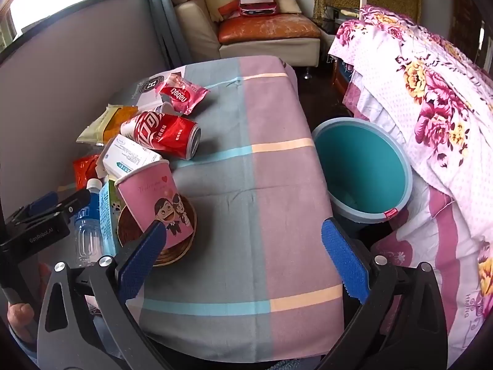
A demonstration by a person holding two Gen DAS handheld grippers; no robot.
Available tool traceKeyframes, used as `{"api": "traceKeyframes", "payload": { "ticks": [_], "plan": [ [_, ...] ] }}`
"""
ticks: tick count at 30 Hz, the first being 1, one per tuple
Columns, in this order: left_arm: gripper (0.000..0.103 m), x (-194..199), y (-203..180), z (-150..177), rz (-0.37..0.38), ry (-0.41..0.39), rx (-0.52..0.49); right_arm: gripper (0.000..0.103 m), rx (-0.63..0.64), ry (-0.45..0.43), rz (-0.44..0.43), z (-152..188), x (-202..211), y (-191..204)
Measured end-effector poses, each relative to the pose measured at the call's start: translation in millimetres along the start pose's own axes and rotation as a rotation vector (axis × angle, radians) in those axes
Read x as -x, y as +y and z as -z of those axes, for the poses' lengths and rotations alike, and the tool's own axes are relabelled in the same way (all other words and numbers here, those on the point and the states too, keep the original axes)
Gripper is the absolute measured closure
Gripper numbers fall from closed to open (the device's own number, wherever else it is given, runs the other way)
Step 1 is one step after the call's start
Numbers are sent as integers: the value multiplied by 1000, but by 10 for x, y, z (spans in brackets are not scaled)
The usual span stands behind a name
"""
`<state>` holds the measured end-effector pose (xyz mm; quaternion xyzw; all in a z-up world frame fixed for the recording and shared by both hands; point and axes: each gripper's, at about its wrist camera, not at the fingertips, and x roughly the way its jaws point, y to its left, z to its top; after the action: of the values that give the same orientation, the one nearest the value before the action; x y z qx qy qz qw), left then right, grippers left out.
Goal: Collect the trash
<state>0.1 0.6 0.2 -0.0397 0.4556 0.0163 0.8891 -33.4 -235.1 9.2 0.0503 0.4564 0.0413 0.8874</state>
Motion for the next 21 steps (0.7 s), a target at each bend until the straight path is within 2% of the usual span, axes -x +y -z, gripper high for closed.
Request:
{"api": "traceKeyframes", "payload": {
  "ticks": [21],
  "plan": [
    [3,146,-16,-8,-7,-3,1,6,10,9,25,-45,15,8]
  ]
}}
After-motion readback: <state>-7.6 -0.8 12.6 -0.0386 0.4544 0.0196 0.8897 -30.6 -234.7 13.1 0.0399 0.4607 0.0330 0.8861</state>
